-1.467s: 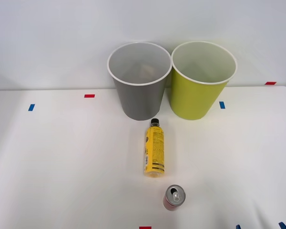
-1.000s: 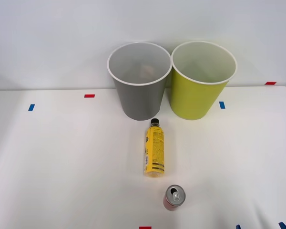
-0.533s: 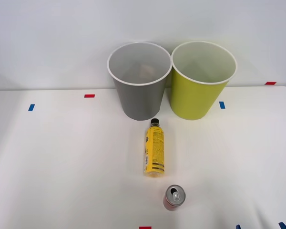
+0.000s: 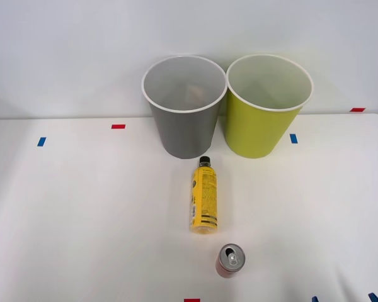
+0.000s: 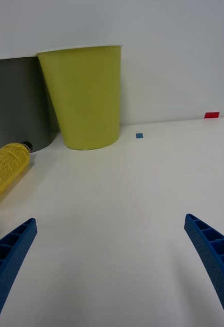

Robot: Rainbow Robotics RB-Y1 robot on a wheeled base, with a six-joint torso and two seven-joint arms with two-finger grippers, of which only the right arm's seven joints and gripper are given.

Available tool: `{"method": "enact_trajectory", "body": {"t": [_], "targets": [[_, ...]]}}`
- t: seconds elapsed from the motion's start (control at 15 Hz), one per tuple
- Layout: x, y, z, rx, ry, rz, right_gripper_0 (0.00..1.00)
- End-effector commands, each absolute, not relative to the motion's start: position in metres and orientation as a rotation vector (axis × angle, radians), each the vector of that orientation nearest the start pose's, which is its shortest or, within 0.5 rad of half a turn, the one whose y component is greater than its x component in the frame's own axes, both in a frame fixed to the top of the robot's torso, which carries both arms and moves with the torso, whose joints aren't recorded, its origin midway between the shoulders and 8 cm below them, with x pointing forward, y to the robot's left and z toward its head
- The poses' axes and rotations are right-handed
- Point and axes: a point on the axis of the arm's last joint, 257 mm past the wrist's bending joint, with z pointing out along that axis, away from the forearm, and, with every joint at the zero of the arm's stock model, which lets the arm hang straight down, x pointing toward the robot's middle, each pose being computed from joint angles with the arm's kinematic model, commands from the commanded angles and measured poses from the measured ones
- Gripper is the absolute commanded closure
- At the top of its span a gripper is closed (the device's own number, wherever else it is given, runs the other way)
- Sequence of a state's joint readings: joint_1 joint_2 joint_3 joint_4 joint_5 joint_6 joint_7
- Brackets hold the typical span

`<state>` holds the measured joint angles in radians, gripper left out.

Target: Put cans in the gray bin, plastic bottles in the light green bin

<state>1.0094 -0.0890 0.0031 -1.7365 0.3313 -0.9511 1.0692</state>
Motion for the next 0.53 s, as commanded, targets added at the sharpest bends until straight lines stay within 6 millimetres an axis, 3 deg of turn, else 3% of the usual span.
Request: {"method": "enact_trajectory", "body": {"t": [0.07,0.53], "targets": [[0.1933,-0.2676,-0.2800,0.002,1.491,0.115,0.00],[0.1933,-0.2676,-0.2800,0.002,1.491,0.115,0.00]]}}
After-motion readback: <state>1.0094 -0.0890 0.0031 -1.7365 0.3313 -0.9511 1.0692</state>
